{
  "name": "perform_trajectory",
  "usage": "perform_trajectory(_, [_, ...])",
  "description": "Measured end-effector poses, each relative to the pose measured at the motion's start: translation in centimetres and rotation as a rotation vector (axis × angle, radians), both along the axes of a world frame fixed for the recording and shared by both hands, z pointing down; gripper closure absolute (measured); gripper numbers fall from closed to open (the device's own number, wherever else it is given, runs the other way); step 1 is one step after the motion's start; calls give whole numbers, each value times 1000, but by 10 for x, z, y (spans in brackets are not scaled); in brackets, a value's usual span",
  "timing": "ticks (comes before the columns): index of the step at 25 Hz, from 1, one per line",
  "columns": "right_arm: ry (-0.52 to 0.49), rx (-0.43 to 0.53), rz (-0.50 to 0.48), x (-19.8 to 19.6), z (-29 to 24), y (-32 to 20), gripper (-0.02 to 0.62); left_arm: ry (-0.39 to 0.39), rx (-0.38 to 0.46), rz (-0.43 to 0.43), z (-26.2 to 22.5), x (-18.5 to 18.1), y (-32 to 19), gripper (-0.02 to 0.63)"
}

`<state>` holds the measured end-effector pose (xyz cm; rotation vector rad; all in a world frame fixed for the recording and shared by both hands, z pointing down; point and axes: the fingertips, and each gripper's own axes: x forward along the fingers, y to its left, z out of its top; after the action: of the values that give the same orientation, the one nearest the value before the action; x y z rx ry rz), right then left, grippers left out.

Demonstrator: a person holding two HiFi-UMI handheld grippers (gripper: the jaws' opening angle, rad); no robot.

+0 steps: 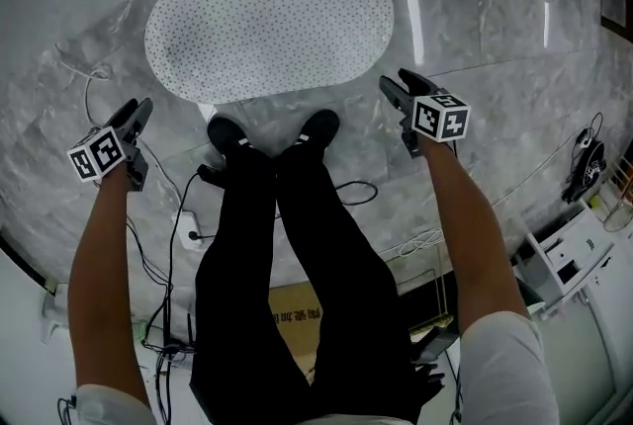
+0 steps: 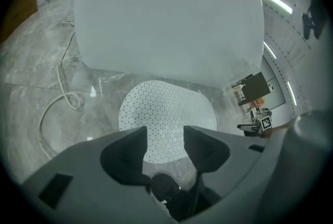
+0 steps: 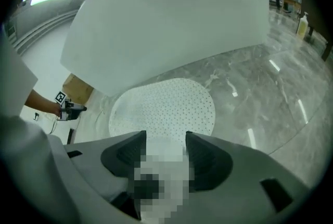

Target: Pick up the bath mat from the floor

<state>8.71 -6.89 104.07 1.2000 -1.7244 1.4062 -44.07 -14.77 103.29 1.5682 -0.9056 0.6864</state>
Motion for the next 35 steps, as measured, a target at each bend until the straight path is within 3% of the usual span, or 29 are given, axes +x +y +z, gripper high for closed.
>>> perform_trajectory(5, [61,27,83,38,55,-5,339,-32,-3,-36,68,6,-9,371])
perform_trajectory(11, [123,43,8,50,110,-21,337,-137,19,65,132,2,-18,354])
perform_trajectory(17, [194,35,22,65,160,-47,311,-224,-9,98,187,-11,-25,318])
perform_trajectory(23, [236,10,21,66,181,-49,311,-329,-31,105,209,-24,-26,311])
perform_trajectory(28, [246,-18,-35,62,187,-47,311,-376,-53,39,212,-23,-24,298])
perform_trajectory(35, [333,-46,-36,62,200,-48,321,-450,-76,61,222,-23,-24,301])
